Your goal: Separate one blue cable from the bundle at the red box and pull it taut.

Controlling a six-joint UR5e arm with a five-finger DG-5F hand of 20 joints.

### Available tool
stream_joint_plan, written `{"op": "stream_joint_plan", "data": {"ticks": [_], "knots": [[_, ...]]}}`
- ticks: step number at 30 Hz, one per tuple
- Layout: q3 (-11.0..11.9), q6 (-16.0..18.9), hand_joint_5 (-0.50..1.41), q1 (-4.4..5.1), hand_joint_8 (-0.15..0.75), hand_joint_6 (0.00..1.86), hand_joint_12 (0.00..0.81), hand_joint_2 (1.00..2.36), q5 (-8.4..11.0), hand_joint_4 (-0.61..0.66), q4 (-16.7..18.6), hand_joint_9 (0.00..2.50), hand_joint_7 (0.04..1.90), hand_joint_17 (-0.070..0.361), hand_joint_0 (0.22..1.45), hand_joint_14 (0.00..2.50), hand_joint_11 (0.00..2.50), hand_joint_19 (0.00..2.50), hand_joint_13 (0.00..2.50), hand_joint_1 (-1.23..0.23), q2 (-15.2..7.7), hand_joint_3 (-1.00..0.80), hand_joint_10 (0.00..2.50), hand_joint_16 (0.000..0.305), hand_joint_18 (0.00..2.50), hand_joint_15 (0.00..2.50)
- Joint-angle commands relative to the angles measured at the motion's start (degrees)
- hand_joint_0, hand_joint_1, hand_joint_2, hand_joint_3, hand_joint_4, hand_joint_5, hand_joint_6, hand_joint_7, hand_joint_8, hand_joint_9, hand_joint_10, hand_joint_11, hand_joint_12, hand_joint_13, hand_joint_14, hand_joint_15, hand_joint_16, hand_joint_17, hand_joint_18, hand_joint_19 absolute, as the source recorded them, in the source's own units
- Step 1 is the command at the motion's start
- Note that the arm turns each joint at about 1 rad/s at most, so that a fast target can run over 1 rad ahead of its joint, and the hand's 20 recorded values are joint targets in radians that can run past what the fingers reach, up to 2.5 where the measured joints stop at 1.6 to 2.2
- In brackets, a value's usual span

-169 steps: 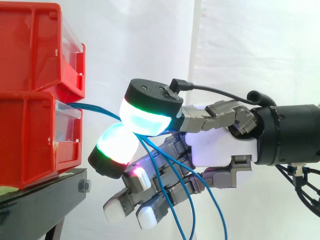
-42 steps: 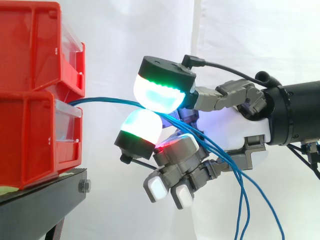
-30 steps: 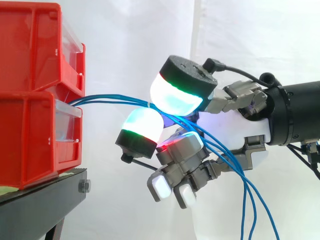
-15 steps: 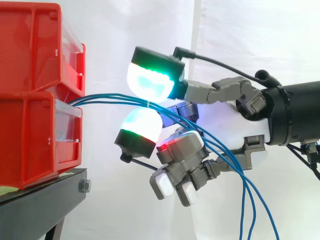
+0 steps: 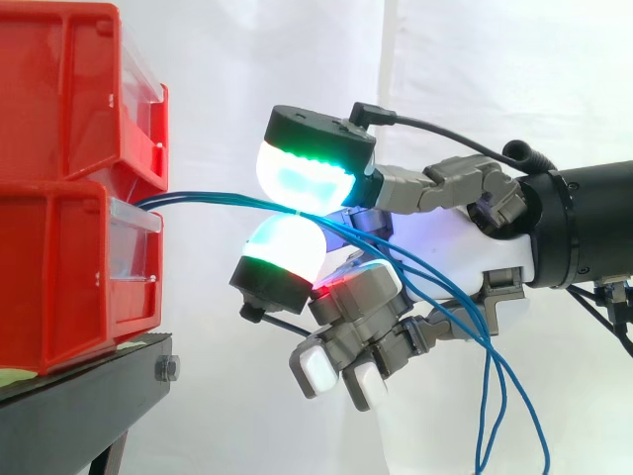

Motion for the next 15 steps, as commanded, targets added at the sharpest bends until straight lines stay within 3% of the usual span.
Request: {"op": "stream_joint_plan", "data": {"ticks": [1,15], "knots": [[0.0,0.0,-0.17,0.0,0.302,0.92,0.399,1.0,-0.03,-0.06,0.1,1.18,1.3,0.107,0.84,0.03,1.5,0.68,0.9,-0.95,-0.1,-0.5,0.02,0.048,0.87,0.67],[0.0,0.0,-0.16,0.0,0.294,0.92,0.394,1.0,0.05,0.01,0.1,1.16,1.23,0.103,0.72,0.03,1.51,0.62,0.89,-1.06,-0.1,-0.5,0.02,0.046,0.86,0.66]]}}
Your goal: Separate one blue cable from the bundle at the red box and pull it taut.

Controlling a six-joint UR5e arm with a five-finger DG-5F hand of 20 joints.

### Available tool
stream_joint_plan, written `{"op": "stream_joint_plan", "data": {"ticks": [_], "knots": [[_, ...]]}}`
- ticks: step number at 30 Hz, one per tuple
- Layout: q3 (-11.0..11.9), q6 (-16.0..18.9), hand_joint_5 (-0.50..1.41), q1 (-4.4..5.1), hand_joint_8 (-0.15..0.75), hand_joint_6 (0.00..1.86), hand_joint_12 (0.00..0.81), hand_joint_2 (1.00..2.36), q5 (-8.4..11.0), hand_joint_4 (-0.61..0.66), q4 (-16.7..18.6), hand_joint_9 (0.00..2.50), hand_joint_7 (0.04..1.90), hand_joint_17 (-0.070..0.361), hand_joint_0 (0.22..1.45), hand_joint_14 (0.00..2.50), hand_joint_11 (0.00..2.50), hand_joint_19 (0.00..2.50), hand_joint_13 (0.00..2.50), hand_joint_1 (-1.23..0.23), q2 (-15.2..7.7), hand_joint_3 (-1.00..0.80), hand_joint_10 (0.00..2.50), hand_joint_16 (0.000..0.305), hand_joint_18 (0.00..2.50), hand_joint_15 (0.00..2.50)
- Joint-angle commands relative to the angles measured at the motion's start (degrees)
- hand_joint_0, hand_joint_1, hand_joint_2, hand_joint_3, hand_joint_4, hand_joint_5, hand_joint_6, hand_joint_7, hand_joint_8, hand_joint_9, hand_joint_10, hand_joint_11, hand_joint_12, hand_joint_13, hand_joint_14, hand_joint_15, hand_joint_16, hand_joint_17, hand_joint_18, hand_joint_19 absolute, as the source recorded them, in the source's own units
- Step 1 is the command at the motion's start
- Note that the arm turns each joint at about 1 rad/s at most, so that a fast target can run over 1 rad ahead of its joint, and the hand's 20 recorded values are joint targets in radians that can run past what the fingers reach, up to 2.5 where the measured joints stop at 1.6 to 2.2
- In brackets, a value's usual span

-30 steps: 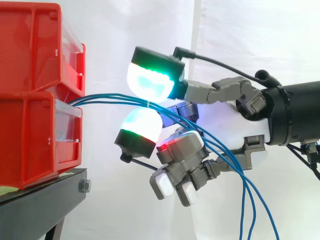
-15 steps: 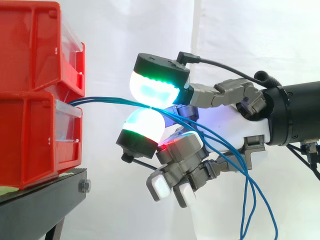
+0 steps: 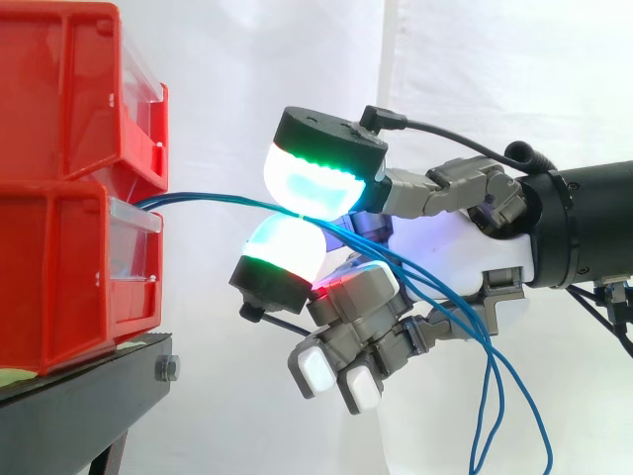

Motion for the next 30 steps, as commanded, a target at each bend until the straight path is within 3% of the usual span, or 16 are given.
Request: {"op": "stream_joint_plan", "data": {"ticks": [1,7,16,30], "knots": [[0.0,0.0,-0.16,0.0,0.294,0.92,0.392,1.0,0.02,0.01,0.0,1.16,1.23,0.102,0.71,0.03,1.49,0.62,0.88,-1.06,-0.1,-0.5,0.02,0.046,0.85,0.66],[-0.1,0.0,-0.16,0.0,0.288,0.92,0.39,1.0,0.02,0.0,0.0,1.15,1.23,0.102,0.7,0.03,1.5,0.61,0.87,-1.08,-0.1,-0.5,0.02,0.045,0.84,0.66],[-0.1,0.0,-0.17,0.0,0.281,0.91,0.387,1.0,0.1,-0.02,0.0,1.13,1.23,0.101,0.8,0.03,1.48,0.6,0.87,-0.99,0.0,-0.5,0.02,0.045,0.84,0.65],[0.0,0.0,-0.19,0.0,0.272,0.92,0.384,1.0,-0.07,0.0,0.1,1.09,1.19,0.1,0.66,0.02,1.46,0.59,0.84,-1.09,0.0,-0.5,0.02,0.045,0.81,0.64]]}}
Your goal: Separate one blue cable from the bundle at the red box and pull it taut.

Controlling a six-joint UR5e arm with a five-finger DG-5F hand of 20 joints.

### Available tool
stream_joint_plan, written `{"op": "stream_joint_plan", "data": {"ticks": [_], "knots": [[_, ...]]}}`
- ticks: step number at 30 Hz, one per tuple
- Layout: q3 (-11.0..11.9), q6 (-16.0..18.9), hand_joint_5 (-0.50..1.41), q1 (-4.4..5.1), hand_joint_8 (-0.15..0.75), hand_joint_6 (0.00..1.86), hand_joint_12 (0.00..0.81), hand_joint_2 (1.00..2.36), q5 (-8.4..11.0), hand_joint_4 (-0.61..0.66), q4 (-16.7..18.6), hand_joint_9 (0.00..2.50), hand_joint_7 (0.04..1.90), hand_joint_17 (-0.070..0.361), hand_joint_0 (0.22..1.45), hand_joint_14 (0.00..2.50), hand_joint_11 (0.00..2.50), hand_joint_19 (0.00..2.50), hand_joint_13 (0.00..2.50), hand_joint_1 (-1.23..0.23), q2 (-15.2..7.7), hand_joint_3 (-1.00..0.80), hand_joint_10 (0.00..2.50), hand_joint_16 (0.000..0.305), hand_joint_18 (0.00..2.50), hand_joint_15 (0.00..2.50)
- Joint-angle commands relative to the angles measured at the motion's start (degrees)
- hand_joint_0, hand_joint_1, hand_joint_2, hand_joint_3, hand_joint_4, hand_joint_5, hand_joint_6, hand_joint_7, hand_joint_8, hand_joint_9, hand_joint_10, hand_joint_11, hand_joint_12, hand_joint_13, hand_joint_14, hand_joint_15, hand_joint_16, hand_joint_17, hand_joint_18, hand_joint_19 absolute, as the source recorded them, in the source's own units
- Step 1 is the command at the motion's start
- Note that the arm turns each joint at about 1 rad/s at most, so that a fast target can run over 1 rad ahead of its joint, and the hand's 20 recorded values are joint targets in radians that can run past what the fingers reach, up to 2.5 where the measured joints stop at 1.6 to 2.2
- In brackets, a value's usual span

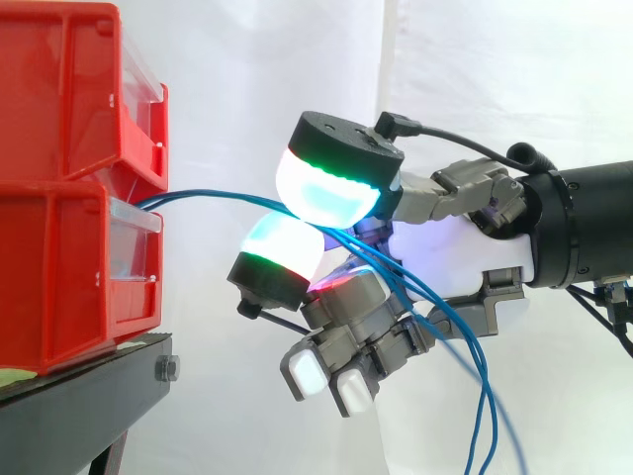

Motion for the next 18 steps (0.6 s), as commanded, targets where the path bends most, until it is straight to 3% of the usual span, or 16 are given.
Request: {"op": "stream_joint_plan", "data": {"ticks": [1,4,9,14,18], "knots": [[0.0,0.0,-0.19,0.0,0.273,0.92,0.384,1.0,-0.09,0.0,0.0,1.09,1.18,0.1,0.65,0.03,1.47,0.59,0.84,-1.08,0.0,-0.5,0.02,0.045,0.81,0.65],[-0.1,0.1,-0.19,0.0,0.276,0.92,0.382,1.0,-0.09,0.01,-0.1,1.11,1.17,0.1,0.63,0.03,1.46,0.6,0.84,-1.08,0.0,-0.5,0.02,0.044,0.81,0.64],[-0.1,0.8,-0.18,0.0,0.279,0.91,0.386,1.0,-0.17,0.0,-0.1,1.17,1.17,0.1,0.66,0.03,1.48,0.64,0.88,-0.94,0.0,-0.5,0.02,0.044,0.84,0.65],[0.0,1.2,-0.17,0.0,0.309,0.89,0.409,1.0,-0.17,0.03,-0.1,1.18,1.14,0.111,0.52,0.02,1.46,0.66,0.88,-0.85,0.0,-0.5,0.02,0.049,0.86,0.66],[0.0,1.3,-0.17,0.0,0.324,0.89,0.425,1.0,-0.17,0.04,-0.2,1.2,1.11,0.119,0.48,0.02,1.45,0.66,0.89,-0.82,0.0,-0.5,0.02,0.053,0.89,0.65]]}}
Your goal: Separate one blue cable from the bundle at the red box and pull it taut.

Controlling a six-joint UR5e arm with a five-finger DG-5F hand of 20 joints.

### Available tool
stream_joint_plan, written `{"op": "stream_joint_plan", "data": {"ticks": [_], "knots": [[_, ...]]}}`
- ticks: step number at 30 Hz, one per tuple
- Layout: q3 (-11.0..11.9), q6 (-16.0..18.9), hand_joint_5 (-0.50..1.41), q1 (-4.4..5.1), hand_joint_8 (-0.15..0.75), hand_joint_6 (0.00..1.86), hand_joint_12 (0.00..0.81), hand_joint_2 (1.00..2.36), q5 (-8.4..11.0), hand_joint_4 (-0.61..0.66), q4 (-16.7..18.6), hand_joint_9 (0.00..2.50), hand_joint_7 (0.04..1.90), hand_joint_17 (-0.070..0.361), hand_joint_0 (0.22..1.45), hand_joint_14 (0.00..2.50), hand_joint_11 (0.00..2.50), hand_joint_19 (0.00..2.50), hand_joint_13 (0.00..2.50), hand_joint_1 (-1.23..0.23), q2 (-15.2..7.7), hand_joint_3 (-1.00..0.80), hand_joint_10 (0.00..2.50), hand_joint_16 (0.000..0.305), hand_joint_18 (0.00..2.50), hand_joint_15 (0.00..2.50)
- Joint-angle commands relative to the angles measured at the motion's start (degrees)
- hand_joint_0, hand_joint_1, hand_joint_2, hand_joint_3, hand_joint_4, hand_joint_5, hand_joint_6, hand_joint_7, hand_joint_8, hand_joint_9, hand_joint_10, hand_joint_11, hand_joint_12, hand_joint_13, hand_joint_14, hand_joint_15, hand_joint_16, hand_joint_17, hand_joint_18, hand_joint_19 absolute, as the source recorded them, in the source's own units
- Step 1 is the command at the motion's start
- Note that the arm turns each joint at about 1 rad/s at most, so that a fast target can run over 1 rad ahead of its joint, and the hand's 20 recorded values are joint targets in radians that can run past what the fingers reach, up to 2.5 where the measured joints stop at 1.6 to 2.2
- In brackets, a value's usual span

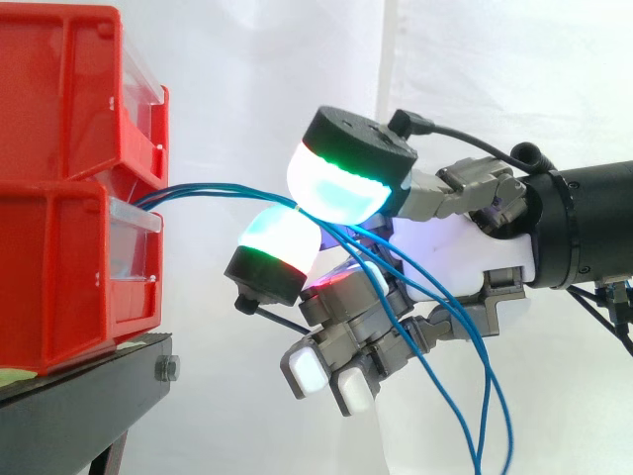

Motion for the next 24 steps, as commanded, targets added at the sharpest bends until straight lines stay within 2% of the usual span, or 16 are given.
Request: {"op": "stream_joint_plan", "data": {"ticks": [1,5,9,12,13,15,18,21,23,24], "knots": [[0.0,0.1,-0.17,0.0,0.331,0.89,0.425,1.0,0.0,0.04,0.0,1.2,1.09,0.121,0.48,0.02,1.45,0.67,0.89,-0.8,0.0,-0.5,0.02,0.054,0.9,0.65],[0.0,0.2,-0.17,0.0,0.331,0.88,0.429,1.0,0.0,0.05,0.0,1.21,1.06,0.122,0.48,0.02,1.43,0.68,0.9,-0.69,-0.1,-0.5,0.02,0.054,0.91,0.66],[0.0,0.2,-0.16,0.0,0.299,0.86,0.406,1.0,-0.09,0.03,-0.1,1.2,1.12,0.109,0.58,0.02,1.45,0.72,0.9,-0.62,0.0,-0.5,0.02,0.049,0.88,0.66],[-0.1,0.2,-0.16,0.0,0.288,0.85,0.401,1.0,-0.09,-0.01,-0.1,1.21,1.17,0.107,0.64,0.03,1.47,0.73,0.89,-0.7,0.0,-0.47,0.02,0.048,0.88,0.67],[-0.1,0.2,-0.16,0.0,0.287,0.85,0.401,1.01,-0.09,-0.01,-0.1,1.21,1.21,0.108,0.65,0.03,1.47,0.73,0.89,-0.77,0.0,-0.35,0.02,0.048,0.88,0.67],[0.0,0.2,-0.16,0.0,0.293,0.86,0.403,1.02,0.0,-0.04,-0.1,1.21,1.26,0.108,0.65,0.03,1.48,0.73,0.9,-0.82,0.0,-0.25,0.02,0.048,0.88,0.68],[-0.1,0.2,-0.17,0.0,0.288,0.87,0.405,1.02,0.0,-0.08,-0.1,1.21,1.31,0.108,0.67,0.02,1.47,0.73,0.91,-0.87,0.0,-0.2,0.02,0.048,0.89,0.68],[-0.1,0.2,-0.18,0.0,0.28,0.9,0.401,1.02,0.09,-0.11,0.0,1.19,1.29,0.107,0.75,0.03,1.47,0.71,0.91,-0.96,0.0,-0.24,0.02,0.048,0.89,0.68],[-0.1,0.2,-0.19,0.0,0.268,0.9,0.39,1.01,0.09,-0.1,0.0,1.18,1.22,0.103,0.83,0.03,1.48,0.71,0.9,-0.99,0.0,-0.39,0.02,0.046,0.84,0.69],[-0.1,0.2,-0.19,0.0,0.264,0.9,0.391,1.01,0.09,-0.1,0.0,1.18,1.22,0.102,0.83,0.03,1.48,0.71,0.91,-0.99,-0.1,-0.4,0.02,0.045,0.84,0.68]]}}
